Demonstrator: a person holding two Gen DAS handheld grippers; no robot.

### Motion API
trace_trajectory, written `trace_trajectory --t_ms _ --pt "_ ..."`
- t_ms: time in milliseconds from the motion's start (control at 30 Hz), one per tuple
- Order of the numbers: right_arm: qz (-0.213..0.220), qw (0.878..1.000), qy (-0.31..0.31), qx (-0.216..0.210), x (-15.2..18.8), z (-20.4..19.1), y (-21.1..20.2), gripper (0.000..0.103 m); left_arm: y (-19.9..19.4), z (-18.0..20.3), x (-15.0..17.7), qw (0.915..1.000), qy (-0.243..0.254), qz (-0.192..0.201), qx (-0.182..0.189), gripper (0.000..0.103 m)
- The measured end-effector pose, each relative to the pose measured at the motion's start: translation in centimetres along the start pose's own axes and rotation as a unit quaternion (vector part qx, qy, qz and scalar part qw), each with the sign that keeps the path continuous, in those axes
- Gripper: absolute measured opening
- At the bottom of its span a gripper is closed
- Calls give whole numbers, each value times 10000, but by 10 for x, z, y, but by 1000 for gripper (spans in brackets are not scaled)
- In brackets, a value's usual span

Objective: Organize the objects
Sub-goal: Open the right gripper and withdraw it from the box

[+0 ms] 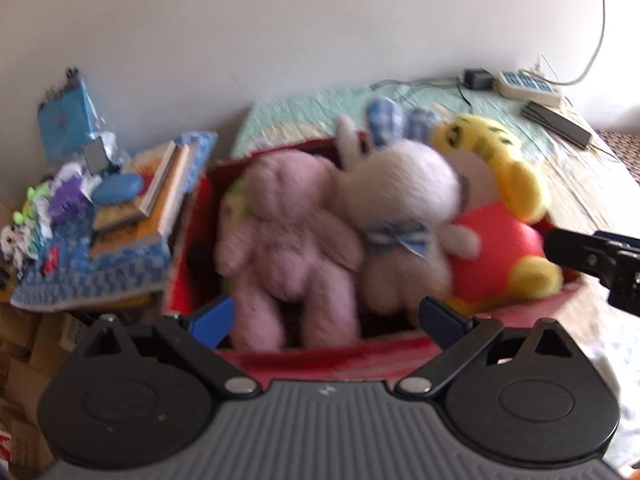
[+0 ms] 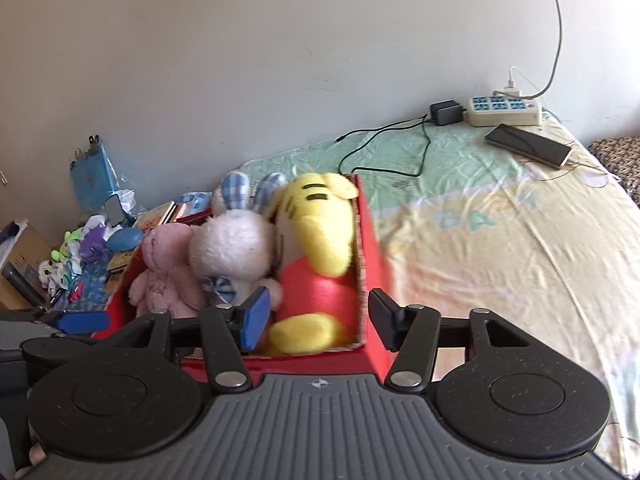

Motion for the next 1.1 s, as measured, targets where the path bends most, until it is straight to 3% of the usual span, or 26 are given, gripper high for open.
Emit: trace_trajectory --t_ms 200,500,600,1100 --pt "-142 9998 16 164 0 32 -9 64 -3 38 8 9998 -10 -151 -86 99" --pt "-569 9943 128 895 12 88 -8 65 4 97 19 9991 0 -414 -34 100" --pt "-675 9907 49 1179 17 105 -6 70 11 114 23 9986 11 -521 20 100" --pt "-1019 9823 10 1572 25 167 -10 75 43 189 37 9957 132 -847 361 100"
Point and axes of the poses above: each gripper's, at about its wrist camera, not at the fingertips, and y roughly the way its jaws point, z to its right, x to its underside, the point moved 3 cm from there along y, roughly the way its jaws point, and after that the axes turned 14 degrees about x, right-handed, at the moved point
